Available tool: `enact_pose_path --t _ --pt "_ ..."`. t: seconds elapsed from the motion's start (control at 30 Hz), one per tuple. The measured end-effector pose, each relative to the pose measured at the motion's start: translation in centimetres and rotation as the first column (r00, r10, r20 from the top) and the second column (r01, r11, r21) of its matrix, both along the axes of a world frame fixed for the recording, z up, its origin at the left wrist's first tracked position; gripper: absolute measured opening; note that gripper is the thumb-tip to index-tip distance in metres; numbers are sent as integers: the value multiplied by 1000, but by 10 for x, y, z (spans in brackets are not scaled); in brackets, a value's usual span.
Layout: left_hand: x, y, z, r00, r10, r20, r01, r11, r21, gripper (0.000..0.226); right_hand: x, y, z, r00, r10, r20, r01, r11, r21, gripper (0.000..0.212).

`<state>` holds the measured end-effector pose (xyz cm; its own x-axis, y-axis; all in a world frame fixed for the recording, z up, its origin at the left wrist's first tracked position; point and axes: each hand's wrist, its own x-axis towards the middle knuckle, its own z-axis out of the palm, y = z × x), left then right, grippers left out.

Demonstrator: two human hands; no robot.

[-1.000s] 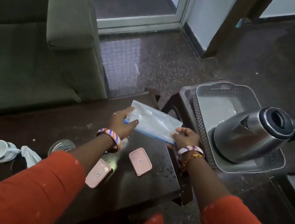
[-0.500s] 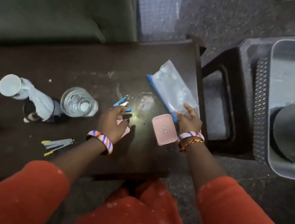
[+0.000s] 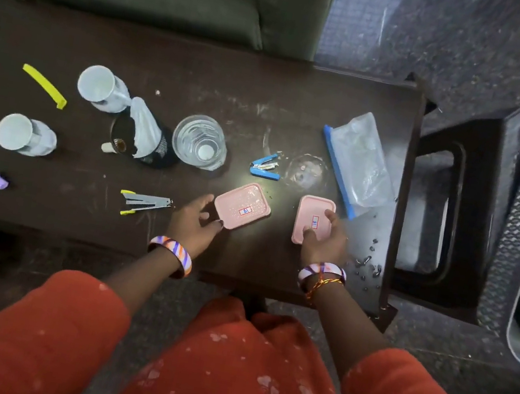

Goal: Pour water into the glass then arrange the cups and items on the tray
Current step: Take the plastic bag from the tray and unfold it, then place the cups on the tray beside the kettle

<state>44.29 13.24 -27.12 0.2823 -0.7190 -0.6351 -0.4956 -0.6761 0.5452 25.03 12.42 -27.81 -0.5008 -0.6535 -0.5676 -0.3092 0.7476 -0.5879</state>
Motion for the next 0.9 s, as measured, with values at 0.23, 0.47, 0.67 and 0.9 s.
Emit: enact_pose_path --t 0.23,0.47,0.67,0.9 --pt "31 6 20 995 88 -46 -91 993 -76 28 37 -2 24 896 384 -224 -428 881 -202 42" --pt "126 13 38 972 229 -43 -233 963 -133 20 154 -7 32 464 872 -155 -873 421 -246 36" --pt "249 26 30 960 274 64 -258 948 -186 19 285 -17 32 243 962 -121 -955 216 -202 36" --pt "356 3 9 941 251 228 -188 946 -266 63 399 -89 27 392 834 -389 -919 376 -120 55"
